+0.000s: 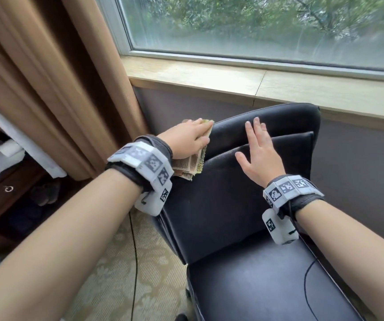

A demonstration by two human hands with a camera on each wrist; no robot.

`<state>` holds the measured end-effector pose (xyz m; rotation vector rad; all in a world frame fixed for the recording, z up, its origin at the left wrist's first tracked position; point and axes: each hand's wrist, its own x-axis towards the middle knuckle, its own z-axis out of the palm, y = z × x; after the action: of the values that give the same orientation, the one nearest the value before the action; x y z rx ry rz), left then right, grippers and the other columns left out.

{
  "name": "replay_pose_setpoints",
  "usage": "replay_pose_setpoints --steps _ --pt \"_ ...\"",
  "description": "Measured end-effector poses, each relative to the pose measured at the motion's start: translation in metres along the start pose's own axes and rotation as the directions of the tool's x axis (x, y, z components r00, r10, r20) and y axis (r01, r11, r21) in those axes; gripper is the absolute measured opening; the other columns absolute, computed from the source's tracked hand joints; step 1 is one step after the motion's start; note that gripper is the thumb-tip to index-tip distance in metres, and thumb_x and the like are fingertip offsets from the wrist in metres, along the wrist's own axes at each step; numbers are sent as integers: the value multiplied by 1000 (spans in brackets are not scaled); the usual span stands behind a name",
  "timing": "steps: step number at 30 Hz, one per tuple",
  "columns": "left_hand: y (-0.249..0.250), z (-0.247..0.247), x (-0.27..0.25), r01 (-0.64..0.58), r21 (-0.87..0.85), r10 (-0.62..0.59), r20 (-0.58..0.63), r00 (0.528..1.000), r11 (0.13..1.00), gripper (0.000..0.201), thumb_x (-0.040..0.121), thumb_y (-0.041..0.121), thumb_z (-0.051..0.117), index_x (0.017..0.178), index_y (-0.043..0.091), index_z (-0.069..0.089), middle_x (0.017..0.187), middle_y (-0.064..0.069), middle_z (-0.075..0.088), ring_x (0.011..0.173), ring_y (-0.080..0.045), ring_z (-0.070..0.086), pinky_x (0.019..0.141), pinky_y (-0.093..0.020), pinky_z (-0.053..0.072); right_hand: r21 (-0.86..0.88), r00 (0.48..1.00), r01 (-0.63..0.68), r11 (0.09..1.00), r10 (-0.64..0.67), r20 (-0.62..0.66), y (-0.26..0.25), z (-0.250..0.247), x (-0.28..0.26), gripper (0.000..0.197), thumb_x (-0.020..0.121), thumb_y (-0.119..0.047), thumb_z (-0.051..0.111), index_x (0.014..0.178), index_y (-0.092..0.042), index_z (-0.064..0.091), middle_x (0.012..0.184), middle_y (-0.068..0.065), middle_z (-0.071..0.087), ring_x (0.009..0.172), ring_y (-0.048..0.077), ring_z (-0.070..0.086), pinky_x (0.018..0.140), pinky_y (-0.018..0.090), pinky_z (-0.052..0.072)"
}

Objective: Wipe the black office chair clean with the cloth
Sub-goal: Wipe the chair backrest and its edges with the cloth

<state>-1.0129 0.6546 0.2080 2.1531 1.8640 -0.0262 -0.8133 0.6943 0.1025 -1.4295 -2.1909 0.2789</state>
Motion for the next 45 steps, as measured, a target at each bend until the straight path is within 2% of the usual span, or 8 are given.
replay_pose_setpoints --steps 5,11,16,24,28,31,36,45 --pt "-16 -8 -16 21 -281 -88 -225 970 959 52 99 25 42 148 28 24 154 -6 23 142 -13 18 110 -21 14 11 1000 3 1000 -3 23 2 -4 0 67 94 -31 46 149 -22 9 157 -4 -4 144 15 -2 110 29 22" --pt "-42 -2 -10 359 -355 -414 -90 906 863 81 86 54 55 148 14 20 141 -8 45 123 -24 48 103 -34 37 57 999 -36 998 37 -8 -10 -7 5 59 96 -24 44 147 -11 19 157 7 6 144 23 3 117 35 8" --pt "-30 1 3 259 -433 -341 -120 933 863 80 82 42 67 146 19 25 135 -8 50 123 -23 47 103 -33 37 150 994 -85 985 93 -48 -17 -8 10 52 96 -20 43 144 -7 27 156 10 12 143 24 9 116 35 10" --pt "1 -19 28 -58 -307 -84 -431 899 950 54 80 2 63 126 24 44 118 -9 54 107 -23 51 88 -22 33 77 1000 -8 997 8 5 -3 -10 3 59 95 -19 45 148 -16 17 157 3 6 144 19 6 113 28 12" --pt "15 -22 39 -59 -198 -21 -377 926 978 61 84 10 66 134 25 34 122 -10 44 99 -23 52 84 -29 39 89 1000 -14 996 14 5 -4 -9 2 59 96 -19 44 148 -17 17 157 1 4 144 17 4 110 22 9" --pt "15 -2 34 3 48 14 -344 939 999 30 96 19 46 126 21 45 134 -9 39 102 -29 53 82 -37 44 98 1000 -12 995 12 0 -3 -7 3 58 96 -17 43 148 -17 16 157 0 4 144 17 3 105 16 4" --pt "-2 20 25 24 4 -23 -227 974 1000 67 88 49 51 146 37 19 144 4 40 122 -20 47 98 -37 41 92 1000 7 996 -5 -20 0 -6 3 58 96 -17 43 148 -17 17 157 0 5 144 17 4 107 18 9" --pt "5 51 20 205 312 -58 -423 904 928 67 92 50 45 148 40 9 143 0 37 117 -26 47 94 -39 32 86 999 -4 996 7 -37 1 -2 2 59 95 -15 43 148 -19 17 157 0 7 144 16 7 116 33 17"
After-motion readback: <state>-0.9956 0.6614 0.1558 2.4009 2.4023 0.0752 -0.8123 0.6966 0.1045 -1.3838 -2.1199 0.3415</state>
